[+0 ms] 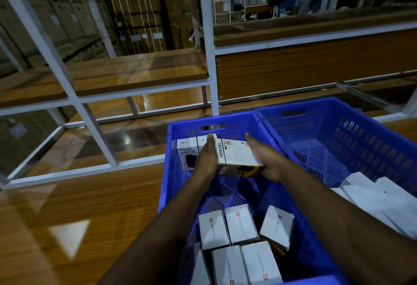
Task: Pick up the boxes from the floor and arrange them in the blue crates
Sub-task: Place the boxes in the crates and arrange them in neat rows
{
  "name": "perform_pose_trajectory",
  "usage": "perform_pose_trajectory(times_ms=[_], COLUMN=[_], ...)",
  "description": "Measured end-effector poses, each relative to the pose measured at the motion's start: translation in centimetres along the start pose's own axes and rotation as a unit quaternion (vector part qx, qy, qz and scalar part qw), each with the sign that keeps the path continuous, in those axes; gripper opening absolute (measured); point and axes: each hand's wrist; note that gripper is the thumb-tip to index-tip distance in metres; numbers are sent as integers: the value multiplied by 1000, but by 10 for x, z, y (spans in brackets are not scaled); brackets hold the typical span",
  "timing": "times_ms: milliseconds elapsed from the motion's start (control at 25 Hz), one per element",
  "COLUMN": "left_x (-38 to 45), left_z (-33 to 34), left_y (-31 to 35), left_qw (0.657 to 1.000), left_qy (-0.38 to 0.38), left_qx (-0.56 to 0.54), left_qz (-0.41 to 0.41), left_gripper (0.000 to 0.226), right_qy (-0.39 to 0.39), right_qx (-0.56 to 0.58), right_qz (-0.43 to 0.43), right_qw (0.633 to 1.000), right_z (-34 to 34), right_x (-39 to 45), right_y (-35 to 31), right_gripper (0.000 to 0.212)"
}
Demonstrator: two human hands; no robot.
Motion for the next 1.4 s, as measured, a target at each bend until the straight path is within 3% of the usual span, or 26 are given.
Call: perform_pose_trajectory(times_ms=[160,280,480,640,800,880,1000,1080,1200,1280,1400], left_x=[6,12,6,3,6,14,20,18,14,14,19], left_z=[-4,-13,-21,-20,-21,-27,-31,-31,-32,-32,-32], left_y=[-2,3,5,6,6,3,1,5,8,9,5], left_qw=[1000,998,990,980,974,970,965,960,953,953,959], left_qy=[8,52,7,-63,-78,-77,-41,-41,-55,-54,-37], left_qx=[17,-25,-114,-167,-204,-225,-252,-270,-291,-292,-278], left_qz=[5,-20,-81,-84,-60,-56,-63,-65,-65,-61,-46], left_gripper=[54,71,75,86,75,75,57,49,45,46,54], right_qy=[-73,-100,-9,56,-65,-94,-34,-15,-56,-75,-84], right_qx=[30,68,90,-141,-249,-230,-178,-160,-134,-143,-215], right_qz=[-7,-37,-201,-353,-417,-427,-408,-373,-291,-293,-351], right_qw=[997,992,975,923,872,870,895,914,946,942,908], right_z=[-7,2,13,15,29,33,32,29,28,31,33], right_x=[-4,-7,-10,-21,-34,-38,-38,-35,-30,-29,-25], right_y=[-3,-3,-3,2,14,15,9,7,9,12,19], right_gripper=[50,46,49,63,70,62,57,60,57,58,82])
Point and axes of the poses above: each hand's wrist, its own x-axis towards the middle knuckle, its own z-axis out of the palm, y = z × x, and after that the axes turned 6 degrees about x, right-handed
